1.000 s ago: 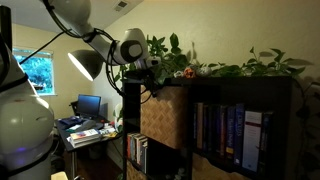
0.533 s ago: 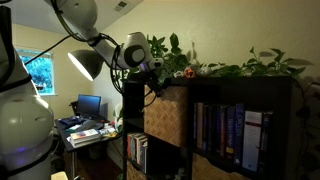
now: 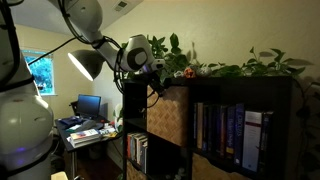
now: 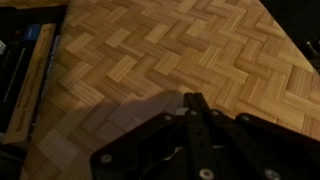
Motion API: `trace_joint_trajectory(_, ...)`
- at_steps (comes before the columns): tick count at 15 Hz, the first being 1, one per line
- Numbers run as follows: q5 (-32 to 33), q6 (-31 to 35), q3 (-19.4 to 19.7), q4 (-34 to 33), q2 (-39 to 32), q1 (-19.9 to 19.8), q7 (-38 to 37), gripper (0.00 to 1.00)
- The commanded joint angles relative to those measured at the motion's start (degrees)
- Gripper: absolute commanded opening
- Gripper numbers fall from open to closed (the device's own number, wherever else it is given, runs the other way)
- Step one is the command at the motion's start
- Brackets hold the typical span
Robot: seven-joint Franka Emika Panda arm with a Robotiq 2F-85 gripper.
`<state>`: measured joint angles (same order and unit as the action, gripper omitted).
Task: Pull out the brown basket then remove the socks from there and put them on the top of the cabinet then push the basket
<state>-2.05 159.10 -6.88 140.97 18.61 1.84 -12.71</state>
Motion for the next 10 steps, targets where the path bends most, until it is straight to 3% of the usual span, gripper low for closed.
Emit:
trace_joint_trajectory(1, 2.2, 1.9, -1.1, -1.9, -2.2, -1.9, -2.1, 0.04)
trace_joint_trajectory(4, 3.2, -1.6, -1.4, -1.9, -0.9, -2.3, -2.5, 0.07)
trace_joint_trajectory(5, 3.5, -3.3, -1.3, -2.0, -0.2, -2.1, -2.0, 0.30)
trace_joint_trajectory(7, 4.1, -8.1, -1.1, -3.0, 0.5, -1.8, -1.4, 0.33)
trace_joint_trajectory(10, 2.4, -19.3, 0.4, -6.2, 0.5, 0.3, 2.2, 0.51)
